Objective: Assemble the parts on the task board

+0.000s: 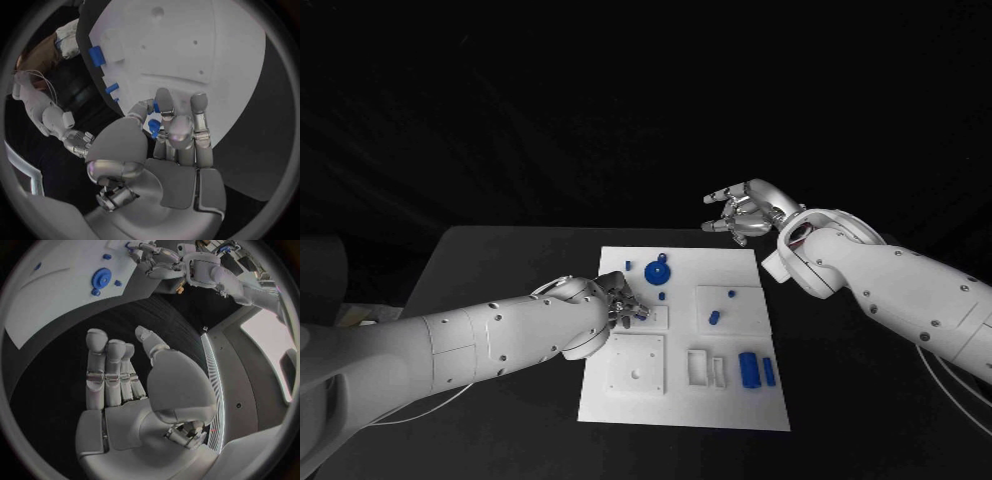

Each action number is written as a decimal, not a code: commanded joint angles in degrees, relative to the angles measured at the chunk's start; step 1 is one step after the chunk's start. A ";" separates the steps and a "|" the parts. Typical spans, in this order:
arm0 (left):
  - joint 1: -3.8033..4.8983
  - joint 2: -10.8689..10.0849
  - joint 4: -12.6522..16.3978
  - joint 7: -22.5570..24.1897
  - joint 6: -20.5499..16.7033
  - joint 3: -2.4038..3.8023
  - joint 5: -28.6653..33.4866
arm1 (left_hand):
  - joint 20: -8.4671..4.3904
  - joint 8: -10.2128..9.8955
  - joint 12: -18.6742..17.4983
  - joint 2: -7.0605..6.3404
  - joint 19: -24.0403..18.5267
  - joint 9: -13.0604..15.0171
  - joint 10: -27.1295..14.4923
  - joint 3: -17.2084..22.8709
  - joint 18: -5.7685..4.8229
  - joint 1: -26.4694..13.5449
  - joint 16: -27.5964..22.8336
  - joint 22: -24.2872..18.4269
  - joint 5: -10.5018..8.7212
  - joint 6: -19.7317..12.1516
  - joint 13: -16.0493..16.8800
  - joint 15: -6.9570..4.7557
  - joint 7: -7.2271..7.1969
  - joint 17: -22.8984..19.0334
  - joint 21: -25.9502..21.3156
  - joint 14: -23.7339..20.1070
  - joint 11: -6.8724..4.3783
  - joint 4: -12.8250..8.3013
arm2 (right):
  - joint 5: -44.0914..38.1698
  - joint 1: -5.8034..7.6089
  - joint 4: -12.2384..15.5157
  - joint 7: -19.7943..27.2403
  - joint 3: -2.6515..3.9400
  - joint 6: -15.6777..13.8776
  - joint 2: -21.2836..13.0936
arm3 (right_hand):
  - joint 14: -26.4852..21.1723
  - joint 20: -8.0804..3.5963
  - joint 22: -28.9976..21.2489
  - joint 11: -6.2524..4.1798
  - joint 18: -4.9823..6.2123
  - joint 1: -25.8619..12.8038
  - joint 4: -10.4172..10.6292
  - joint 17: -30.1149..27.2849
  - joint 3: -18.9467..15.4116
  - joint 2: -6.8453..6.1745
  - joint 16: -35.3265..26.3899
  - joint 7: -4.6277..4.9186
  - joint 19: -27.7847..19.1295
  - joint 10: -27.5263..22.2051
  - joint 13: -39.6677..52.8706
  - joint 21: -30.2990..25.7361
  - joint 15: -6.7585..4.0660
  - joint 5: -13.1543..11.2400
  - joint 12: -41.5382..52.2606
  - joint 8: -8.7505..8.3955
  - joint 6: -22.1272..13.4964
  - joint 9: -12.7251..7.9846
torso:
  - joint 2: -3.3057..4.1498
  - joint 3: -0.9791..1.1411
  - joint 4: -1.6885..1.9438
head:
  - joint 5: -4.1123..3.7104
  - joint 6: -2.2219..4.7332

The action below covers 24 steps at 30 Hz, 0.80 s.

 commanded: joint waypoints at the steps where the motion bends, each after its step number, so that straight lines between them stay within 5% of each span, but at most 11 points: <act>1: -0.38 0.02 -0.26 -1.24 1.00 -0.20 -1.64 | 0.05 0.23 0.39 0.25 0.26 19.69 2.80 2.16 -0.62 0.73 0.40 0.88 0.10 7.08 -0.11 -0.18 -5.03 0.27 -0.37 0.38 -0.46 -2.68 | -0.15 -0.02 -0.02 0.35 0.03 0.74 0.10 | -0.20 0.17 2.82 -0.19 0.92 -0.56 -0.05 -0.08 0.14 -0.23 -0.27 0.35 2.04 -0.56 -0.05 -0.37 -0.11 0.32 0.19 0.03 0.94 0.05 | -0.01 0.01 0.02 | 0.08 -0.08; 24: -0.44 -0.06 0.19 -2.22 4.13 -0.20 -1.72 | 0.24 0.14 1.12 0.38 0.38 19.82 2.80 2.05 -0.48 0.90 0.87 1.01 -0.53 7.49 -0.66 -0.09 -5.11 1.00 -0.42 0.47 -0.50 -3.21 | -0.15 -0.06 -0.13 0.35 0.02 1.01 0.21 | -0.19 0.16 2.84 -0.20 0.91 -0.78 -0.09 -0.08 0.28 -0.15 -0.26 0.35 2.10 -0.59 -0.08 -0.50 -0.13 0.83 0.26 0.03 1.09 0.06 | 0.01 -0.05 0.03 | -0.09 -0.18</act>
